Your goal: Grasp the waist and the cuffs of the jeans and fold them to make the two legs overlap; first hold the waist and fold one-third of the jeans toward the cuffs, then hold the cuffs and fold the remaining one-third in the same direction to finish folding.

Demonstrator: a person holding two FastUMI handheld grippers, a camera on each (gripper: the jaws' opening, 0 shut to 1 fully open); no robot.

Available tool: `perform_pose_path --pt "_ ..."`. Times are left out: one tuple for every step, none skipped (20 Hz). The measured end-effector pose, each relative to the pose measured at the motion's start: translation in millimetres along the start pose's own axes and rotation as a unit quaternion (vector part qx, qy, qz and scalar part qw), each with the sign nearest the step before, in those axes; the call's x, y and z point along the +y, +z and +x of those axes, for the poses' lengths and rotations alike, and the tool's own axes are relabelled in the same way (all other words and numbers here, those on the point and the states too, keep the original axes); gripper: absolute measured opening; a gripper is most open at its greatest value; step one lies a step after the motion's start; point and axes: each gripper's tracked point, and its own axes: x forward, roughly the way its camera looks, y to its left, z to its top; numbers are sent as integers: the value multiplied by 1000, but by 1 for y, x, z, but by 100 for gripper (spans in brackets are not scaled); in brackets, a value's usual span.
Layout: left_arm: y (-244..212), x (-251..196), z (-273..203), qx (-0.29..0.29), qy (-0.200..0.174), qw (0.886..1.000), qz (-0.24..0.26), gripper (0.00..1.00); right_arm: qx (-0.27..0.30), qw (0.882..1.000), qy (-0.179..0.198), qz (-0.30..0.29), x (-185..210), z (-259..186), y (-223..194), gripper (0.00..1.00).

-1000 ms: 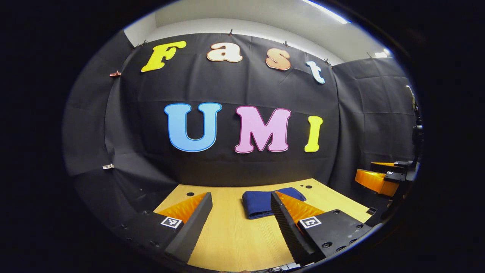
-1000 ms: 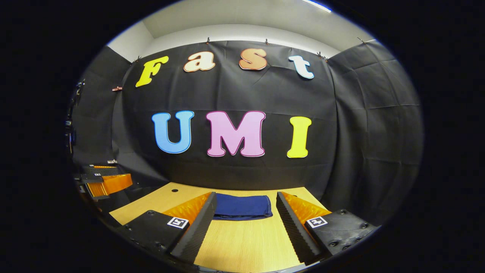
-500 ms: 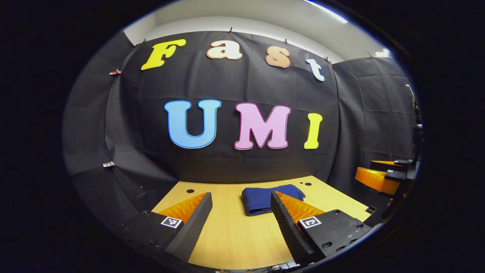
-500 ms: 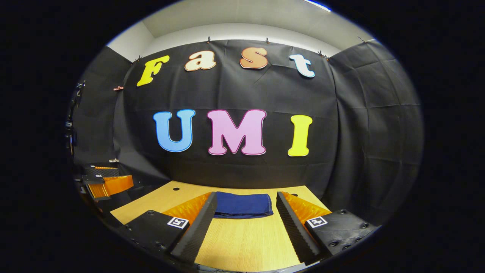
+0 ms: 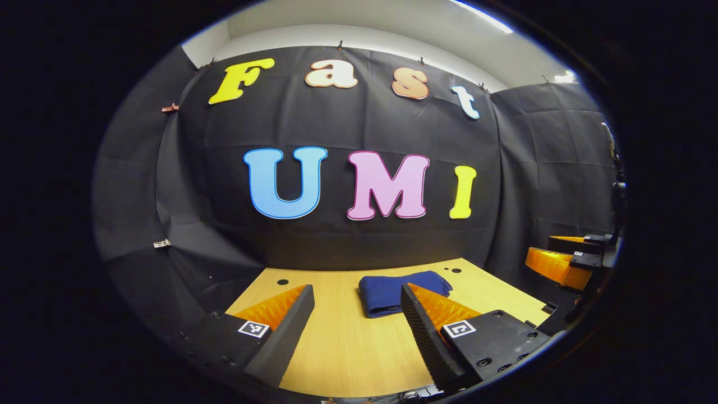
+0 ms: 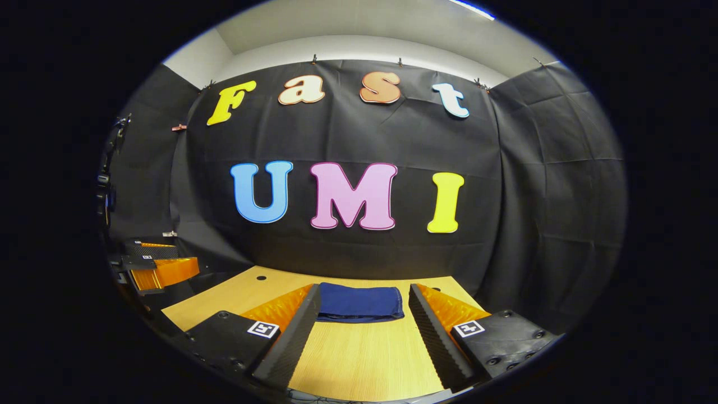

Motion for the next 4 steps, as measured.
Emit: perform_pose_path --pt "-1 0 -2 1 0 1000 0 97 1 1000 -2 2 -1 -2 -1 97" --pt "-3 1 -1 2 1 1000 1 97 2 1000 -5 2 -3 -3 -2 97" --pt "-3 0 -1 2 1 1000 3 97 3 1000 -7 2 -5 -3 -3 97" --pt "-4 1 -1 2 2 1000 4 97 3 1000 -10 1 -7 -4 -4 97"
